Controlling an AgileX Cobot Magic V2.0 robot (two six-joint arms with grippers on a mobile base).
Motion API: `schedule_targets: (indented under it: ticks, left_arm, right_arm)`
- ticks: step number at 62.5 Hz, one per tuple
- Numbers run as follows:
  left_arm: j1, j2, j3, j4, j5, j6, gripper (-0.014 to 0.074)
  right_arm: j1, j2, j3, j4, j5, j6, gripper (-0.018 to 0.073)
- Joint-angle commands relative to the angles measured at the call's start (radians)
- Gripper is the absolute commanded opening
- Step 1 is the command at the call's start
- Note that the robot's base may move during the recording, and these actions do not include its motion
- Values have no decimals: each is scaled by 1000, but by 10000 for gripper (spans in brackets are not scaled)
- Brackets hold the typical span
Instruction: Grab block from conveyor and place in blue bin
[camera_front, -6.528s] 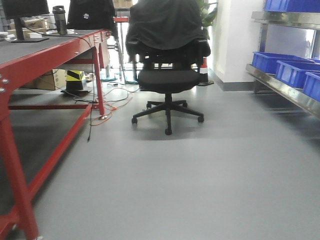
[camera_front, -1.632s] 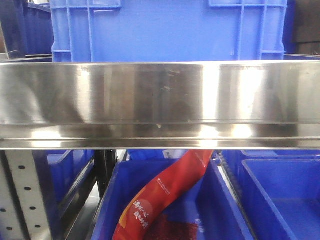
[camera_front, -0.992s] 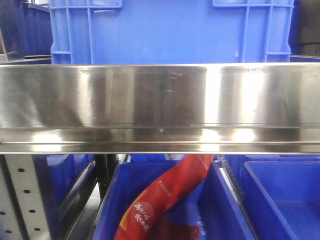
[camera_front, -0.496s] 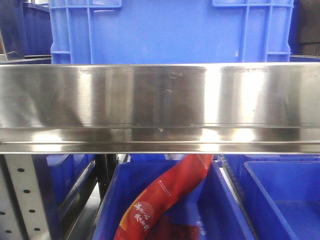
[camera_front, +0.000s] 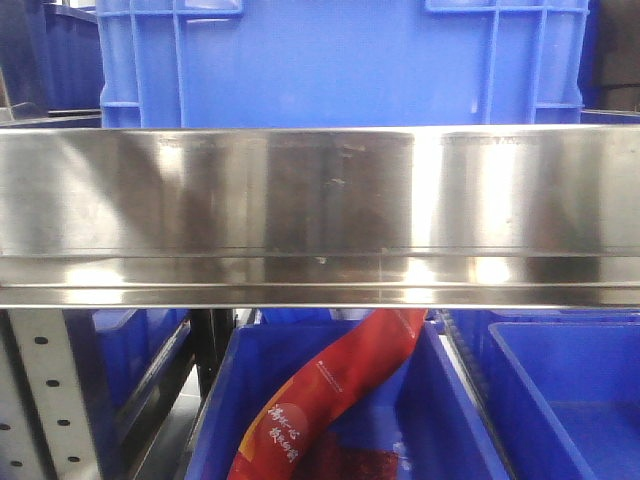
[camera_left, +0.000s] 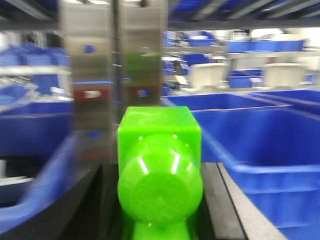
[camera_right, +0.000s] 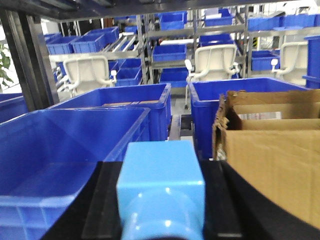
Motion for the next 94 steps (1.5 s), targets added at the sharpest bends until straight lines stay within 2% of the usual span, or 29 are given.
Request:
schedule_targets:
  ticks: [1,14,27,34,42,53,58,62,76,81,86,91,94]
  left_arm:
    - [-41,82,-50,-62,10,15,-111]
    - [-176,294,-220,-62,53,15,-111]
    - [-378,516,-416,-62,58,15,-111]
    - [-480,630,-480,-62,10,15,-111]
    - [-570,772,-531,-62,-129,15,-111]
    - [-593,921,-572,-70,-179,15,-111]
    - [-593,956,-572,-75,-179,15,-92]
    - [-593,977,-572,-75,-182,15,-24]
    - [-593,990,-572,-77,-241,15,363]
    - [-591,990,-572,-77,-273,15,405]
    - [-591,988,-572,-77,-288,15,400]
    - [-591,976,-573,-77,-292,15,393]
    - [-591,957,-573,-77,-294,15,351]
  right_arm:
    - [25,73,-66,7,-9,-12,-154]
    - [169,250,-205,7,-18,-12,-154]
    - [334,434,-316,7,-123,-12,-154]
    - [390,521,-371,7,-177,-12,-154]
    - [414,609,-406,7,-205,-12,-154]
    - [416,700,-408,7,-210,-12,-149]
    - [416,722,-408,7,-218,-12,-97]
    - [416,740,-408,7,-226,-12,2]
    - [416,774,-408,7,-226,-12,442]
    - [416,778,-408,7,-226,-12,534]
    - [416,771,-408,7,-226,-12,563]
    - [416,746,-408,7,-226,-12,539]
    - [416,719,-408,7,-220,-12,497]
